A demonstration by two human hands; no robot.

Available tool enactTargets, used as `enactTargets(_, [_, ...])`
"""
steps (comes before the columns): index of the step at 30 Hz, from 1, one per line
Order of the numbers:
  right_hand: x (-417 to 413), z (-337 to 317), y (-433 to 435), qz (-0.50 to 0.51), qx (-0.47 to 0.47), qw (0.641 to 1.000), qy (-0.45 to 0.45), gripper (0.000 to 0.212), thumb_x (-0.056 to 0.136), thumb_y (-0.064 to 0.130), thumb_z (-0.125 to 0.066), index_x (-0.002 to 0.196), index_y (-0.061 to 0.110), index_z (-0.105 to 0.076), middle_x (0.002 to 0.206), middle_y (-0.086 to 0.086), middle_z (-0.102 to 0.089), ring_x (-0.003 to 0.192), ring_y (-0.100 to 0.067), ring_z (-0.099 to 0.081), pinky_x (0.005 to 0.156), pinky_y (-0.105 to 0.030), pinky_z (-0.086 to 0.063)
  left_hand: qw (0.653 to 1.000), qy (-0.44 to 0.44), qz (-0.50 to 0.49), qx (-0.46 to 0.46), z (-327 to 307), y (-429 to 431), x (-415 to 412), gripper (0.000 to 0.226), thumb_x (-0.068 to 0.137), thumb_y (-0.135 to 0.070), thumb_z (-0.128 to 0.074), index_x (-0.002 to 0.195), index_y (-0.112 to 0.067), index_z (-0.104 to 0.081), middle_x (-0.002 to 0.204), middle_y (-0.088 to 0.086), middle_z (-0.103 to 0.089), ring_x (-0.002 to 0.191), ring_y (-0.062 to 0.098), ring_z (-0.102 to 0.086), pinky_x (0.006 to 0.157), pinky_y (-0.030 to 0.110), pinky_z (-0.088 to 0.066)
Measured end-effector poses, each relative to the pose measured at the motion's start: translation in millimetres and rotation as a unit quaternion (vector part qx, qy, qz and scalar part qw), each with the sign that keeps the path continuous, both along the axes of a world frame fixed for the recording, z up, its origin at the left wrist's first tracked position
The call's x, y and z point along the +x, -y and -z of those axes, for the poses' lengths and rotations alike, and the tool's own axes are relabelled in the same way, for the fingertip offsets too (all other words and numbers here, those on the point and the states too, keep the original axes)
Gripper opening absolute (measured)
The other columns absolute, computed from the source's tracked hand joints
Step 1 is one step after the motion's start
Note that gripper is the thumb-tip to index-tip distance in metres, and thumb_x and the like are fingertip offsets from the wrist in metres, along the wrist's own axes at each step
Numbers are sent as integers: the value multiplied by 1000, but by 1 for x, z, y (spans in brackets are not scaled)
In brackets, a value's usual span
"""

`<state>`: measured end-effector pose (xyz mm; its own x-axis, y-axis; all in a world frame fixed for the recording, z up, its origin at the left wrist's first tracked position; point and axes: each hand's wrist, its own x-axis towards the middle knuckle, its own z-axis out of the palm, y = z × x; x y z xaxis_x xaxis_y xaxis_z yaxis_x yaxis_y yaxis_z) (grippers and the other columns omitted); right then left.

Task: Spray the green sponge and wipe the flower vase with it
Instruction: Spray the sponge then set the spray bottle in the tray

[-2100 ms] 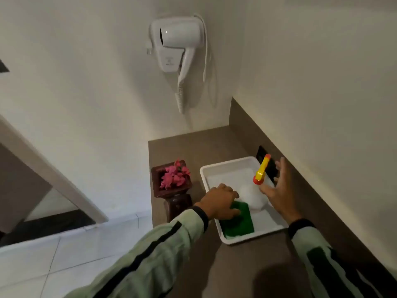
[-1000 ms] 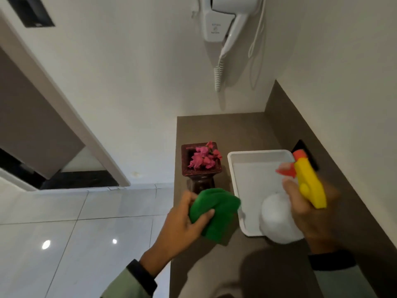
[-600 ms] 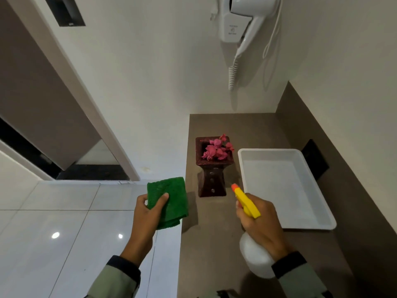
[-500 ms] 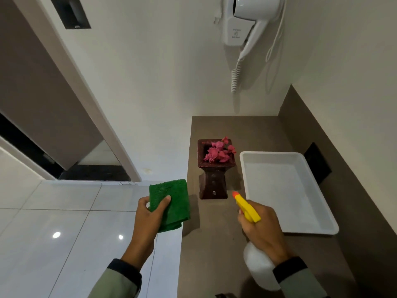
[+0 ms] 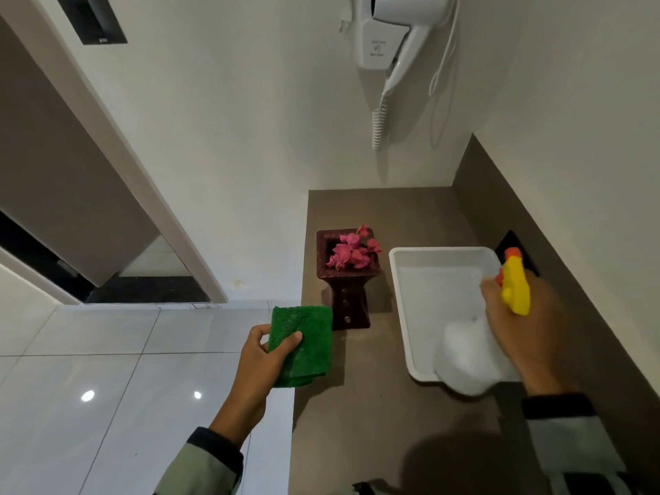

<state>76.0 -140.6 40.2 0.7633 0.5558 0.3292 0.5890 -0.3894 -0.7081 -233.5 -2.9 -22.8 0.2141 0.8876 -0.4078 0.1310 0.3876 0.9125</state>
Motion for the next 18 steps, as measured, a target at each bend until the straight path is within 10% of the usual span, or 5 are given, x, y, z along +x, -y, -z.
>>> enactTargets(5, [48,36,-34,6,-66,997,-43,57,88,43,-64,136,18,-46,120,-5,-66,105,-31,-62,88,-36,-45,1000,8,30,-2,-2,3,6,33,85,-23,-77,110,-21,-56,97,9,-75,70,16,-78,50,30,-61])
enactTargets(18, [119,47,-63,-3,-76,986,-147,38,86,26,-70,118,7,-62,118,-20,-66,110,-38,-59,93,-45,-47,987,3,162,15,-9,8,13,32,81,-21,-80,106,-14,-62,92,0,-81,83,20,-78,62,32,-64])
